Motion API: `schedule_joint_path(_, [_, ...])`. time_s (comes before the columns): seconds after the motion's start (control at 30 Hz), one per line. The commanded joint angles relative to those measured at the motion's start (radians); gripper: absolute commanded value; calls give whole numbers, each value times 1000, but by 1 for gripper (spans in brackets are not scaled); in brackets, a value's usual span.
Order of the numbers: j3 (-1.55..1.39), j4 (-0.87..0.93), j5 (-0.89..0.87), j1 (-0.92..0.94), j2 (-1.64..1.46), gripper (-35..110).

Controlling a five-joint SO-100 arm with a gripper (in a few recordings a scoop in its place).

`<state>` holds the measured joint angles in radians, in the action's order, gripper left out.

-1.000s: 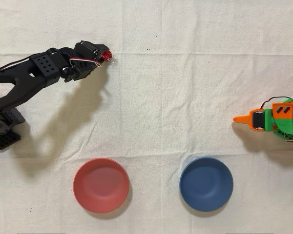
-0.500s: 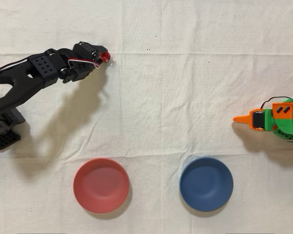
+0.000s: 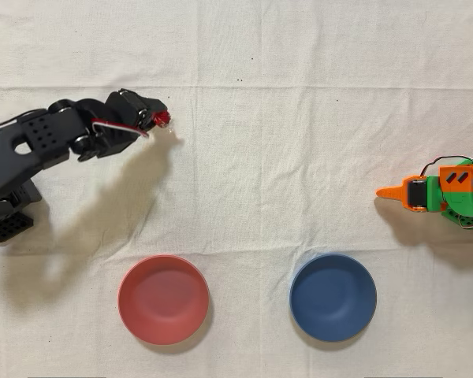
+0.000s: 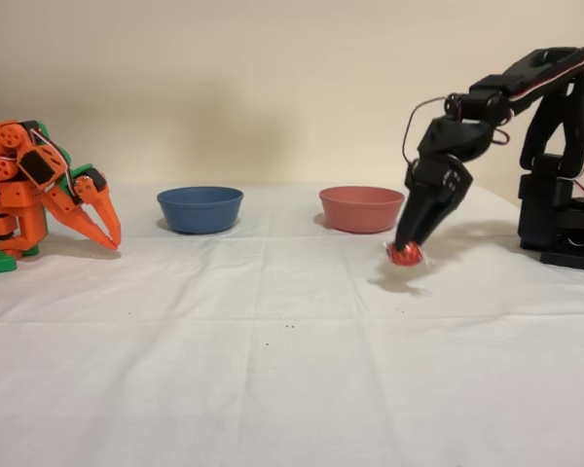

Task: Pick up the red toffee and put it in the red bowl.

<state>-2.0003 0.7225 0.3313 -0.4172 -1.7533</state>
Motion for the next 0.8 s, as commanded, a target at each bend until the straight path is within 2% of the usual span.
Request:
schedule_joint_path(0.0, [-15, 55, 35, 52, -175, 8])
schedule_joint_path(0.47, [163, 245, 193, 374, -305, 8])
schedule_joint_path(0.77, [181, 258, 313, 586, -354, 8])
